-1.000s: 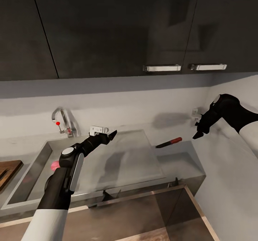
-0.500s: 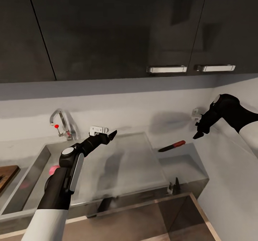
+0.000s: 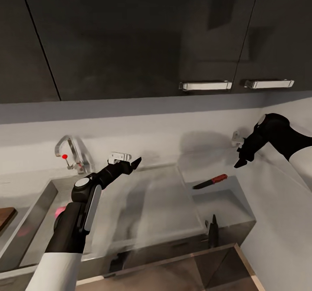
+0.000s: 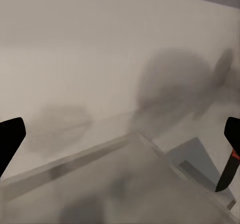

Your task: In the kitchen, take the Vidalia onion out of the sink, dice it on the chopping board with the paring knife, put the diced onion into the bowl on the countertop, then place both the paring knife and the chopping board into the sink.

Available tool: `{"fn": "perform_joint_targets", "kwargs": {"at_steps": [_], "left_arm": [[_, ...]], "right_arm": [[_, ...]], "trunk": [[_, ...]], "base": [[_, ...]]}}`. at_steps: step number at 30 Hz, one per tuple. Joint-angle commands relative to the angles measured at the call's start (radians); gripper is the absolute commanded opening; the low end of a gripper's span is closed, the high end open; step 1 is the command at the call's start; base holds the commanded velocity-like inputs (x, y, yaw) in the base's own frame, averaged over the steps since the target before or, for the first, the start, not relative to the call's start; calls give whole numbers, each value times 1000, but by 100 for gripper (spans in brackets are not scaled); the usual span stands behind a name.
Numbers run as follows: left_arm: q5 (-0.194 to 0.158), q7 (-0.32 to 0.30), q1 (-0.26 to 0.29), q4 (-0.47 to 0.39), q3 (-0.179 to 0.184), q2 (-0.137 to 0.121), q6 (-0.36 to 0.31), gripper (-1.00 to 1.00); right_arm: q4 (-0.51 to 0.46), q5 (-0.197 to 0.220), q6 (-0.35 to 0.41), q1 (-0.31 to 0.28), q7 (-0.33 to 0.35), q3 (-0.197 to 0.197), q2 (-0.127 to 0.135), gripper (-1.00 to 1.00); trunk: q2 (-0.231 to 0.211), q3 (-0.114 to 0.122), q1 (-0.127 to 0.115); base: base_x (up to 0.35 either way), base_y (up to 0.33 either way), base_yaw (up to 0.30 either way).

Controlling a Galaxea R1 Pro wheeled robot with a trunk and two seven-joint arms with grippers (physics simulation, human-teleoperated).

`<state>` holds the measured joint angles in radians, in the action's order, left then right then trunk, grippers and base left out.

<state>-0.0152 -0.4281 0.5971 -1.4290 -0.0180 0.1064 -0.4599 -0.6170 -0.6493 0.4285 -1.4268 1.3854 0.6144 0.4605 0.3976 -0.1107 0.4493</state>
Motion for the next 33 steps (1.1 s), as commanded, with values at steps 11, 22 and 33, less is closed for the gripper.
{"fn": "perform_joint_targets", "kwargs": {"at_steps": [11,22,33], "left_arm": [[-2,-5,1,-3,-2,1,-8,100],[-2,-5,1,-7,-2,1,-8,100],[-2,-5,1,-7,-3,1,-9,100]], "right_arm": [[-1,-58,5,-1,7,4,11,100],[8,-62,1,22,2,12,12,100],[8,-62,1,64,-13,52,12,100]], "trunk": [[2,-2,1],[2,-2,1],[2,-2,1]], "base": [[210,-38,0],[48,-7,0],[85,0,0]]}}
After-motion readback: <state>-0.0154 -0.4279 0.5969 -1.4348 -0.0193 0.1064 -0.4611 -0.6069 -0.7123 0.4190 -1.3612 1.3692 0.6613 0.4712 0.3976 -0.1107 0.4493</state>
